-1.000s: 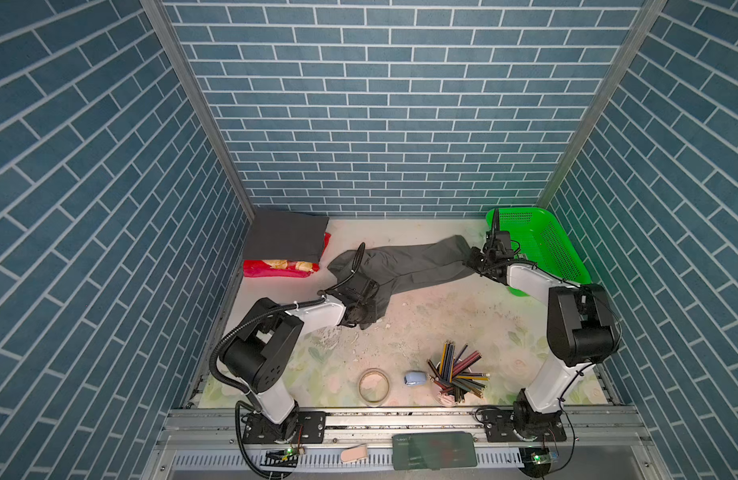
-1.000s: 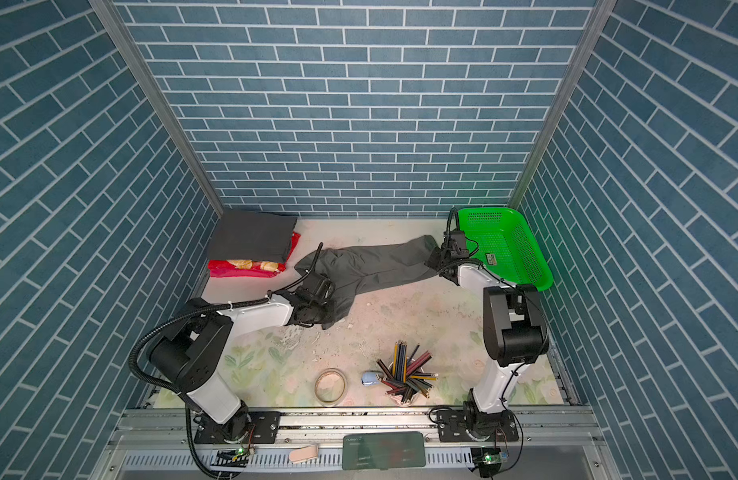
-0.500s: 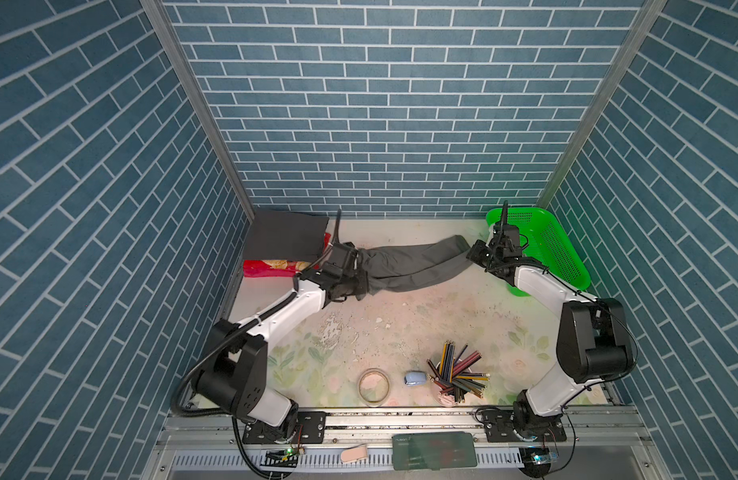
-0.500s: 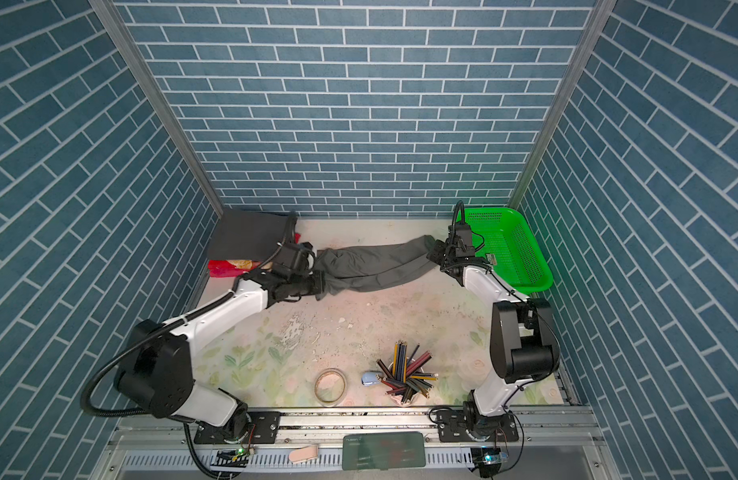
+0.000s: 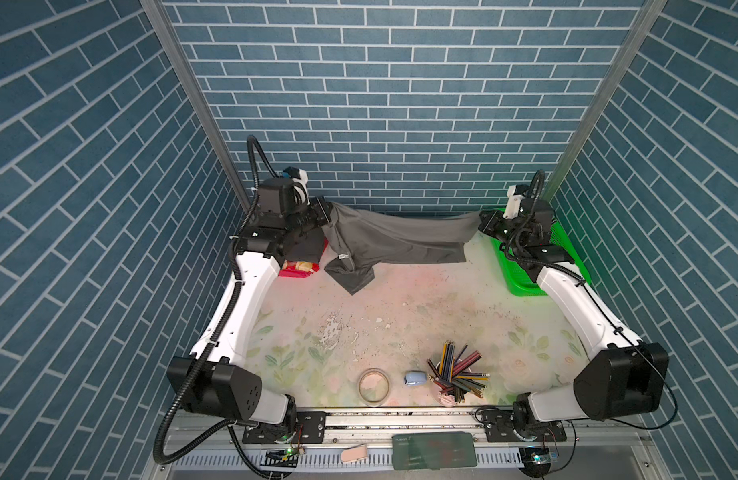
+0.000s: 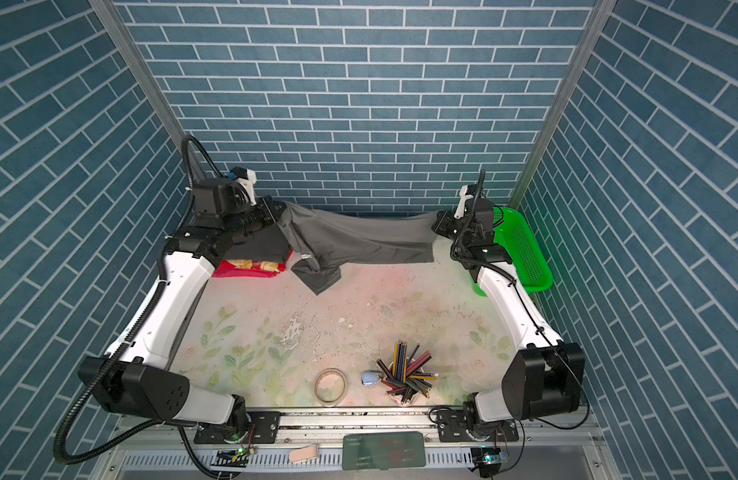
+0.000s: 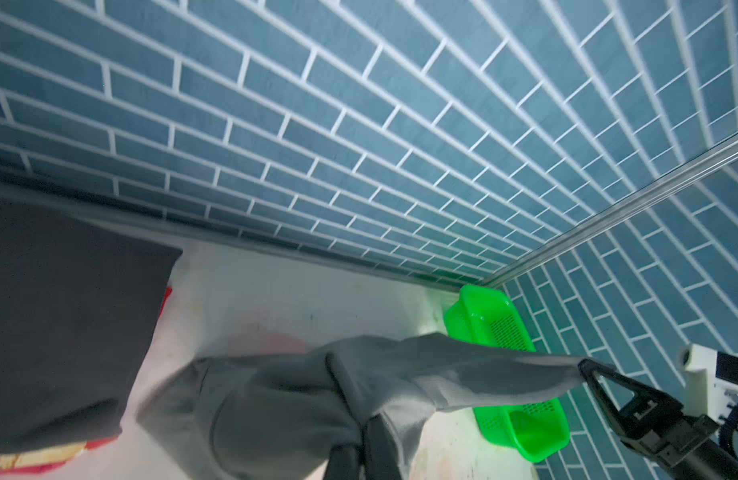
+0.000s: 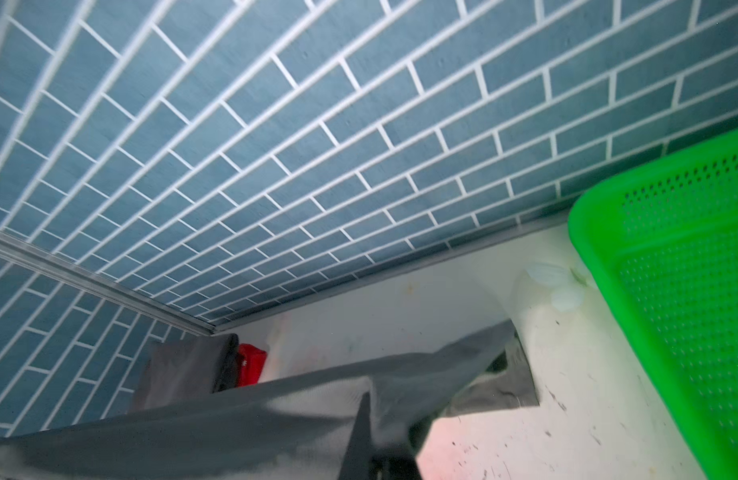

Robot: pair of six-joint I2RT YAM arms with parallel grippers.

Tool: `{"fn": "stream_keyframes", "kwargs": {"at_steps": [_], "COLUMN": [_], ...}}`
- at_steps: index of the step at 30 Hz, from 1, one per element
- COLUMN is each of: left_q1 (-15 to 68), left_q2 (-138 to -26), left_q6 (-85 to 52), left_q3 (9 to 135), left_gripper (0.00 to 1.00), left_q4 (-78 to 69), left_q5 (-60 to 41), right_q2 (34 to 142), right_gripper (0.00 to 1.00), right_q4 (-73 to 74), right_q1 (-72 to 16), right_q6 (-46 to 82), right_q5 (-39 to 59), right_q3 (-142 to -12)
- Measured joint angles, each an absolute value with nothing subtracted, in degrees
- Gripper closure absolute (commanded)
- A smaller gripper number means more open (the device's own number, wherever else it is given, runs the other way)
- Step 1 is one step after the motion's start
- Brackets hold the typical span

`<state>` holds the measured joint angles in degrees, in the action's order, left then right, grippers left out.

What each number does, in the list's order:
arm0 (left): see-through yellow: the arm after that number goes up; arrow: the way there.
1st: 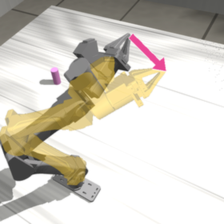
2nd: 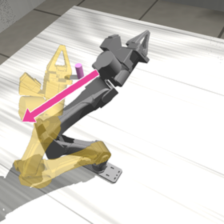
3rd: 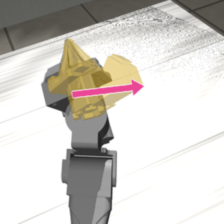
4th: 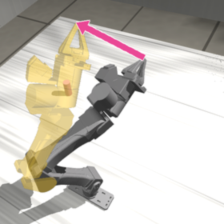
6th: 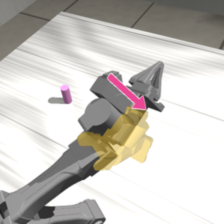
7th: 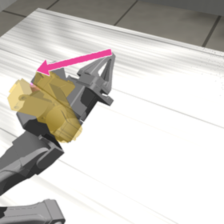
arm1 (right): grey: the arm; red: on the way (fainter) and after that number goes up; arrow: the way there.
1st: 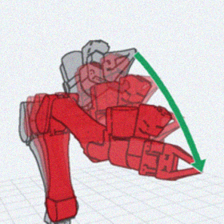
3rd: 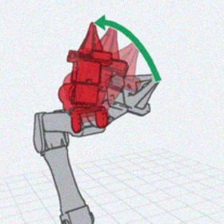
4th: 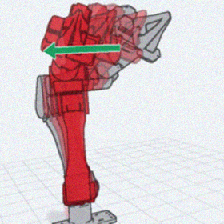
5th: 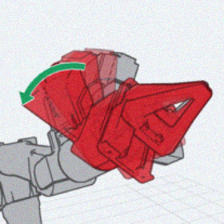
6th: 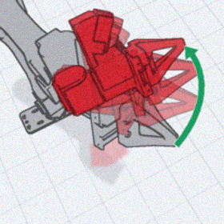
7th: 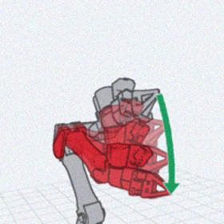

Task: Fold and stack the t-shirts
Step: 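Lift the shirt high with both grippers and carry it farther from the robot, then lower the shirt with both grippers, laying it flat near the far wall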

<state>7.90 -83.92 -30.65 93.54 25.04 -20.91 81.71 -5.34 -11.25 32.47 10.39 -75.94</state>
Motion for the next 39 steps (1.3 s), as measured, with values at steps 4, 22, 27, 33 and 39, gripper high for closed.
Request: {"fn": "stream_keyframes", "kwargs": {"at_steps": [4,22,27,33,39], "left_q1": [6.5,0.7,-0.1,-0.5,-0.5], "left_q2": [-86.9,-80.9,-80.2,-82.6,-87.6], "left_q6": [-30.2,-28.9,-28.2,-28.0,-27.2], "left_q3": [102.4,125.5,133.6,135.5,124.0], "left_gripper": [1.0,1.0,1.0,1.0,1.0], "left_q4": [26.6,28.3,25.8,24.1,20.8], "left_q5": [-22.1,-22.7,-20.9,-20.9,-21.8], "right_q2": [80.7,68.3,68.4,71.7,76.3], "right_gripper": [1.0,1.0,1.0,1.0,1.0], "right_q4": [-6.2,-9.9,-11.1,-14.0,-15.2], "right_q1": [-11.3,-11.6,-11.6,-11.0,-9.7], "right_q6": [31.3,23.6,23.0,23.0,23.1], "right_q5": [11.3,15.9,17.1,17.5,17.5], "right_q3": [-80.9,-104.9,-109.7,-112.6,-105.7]}}
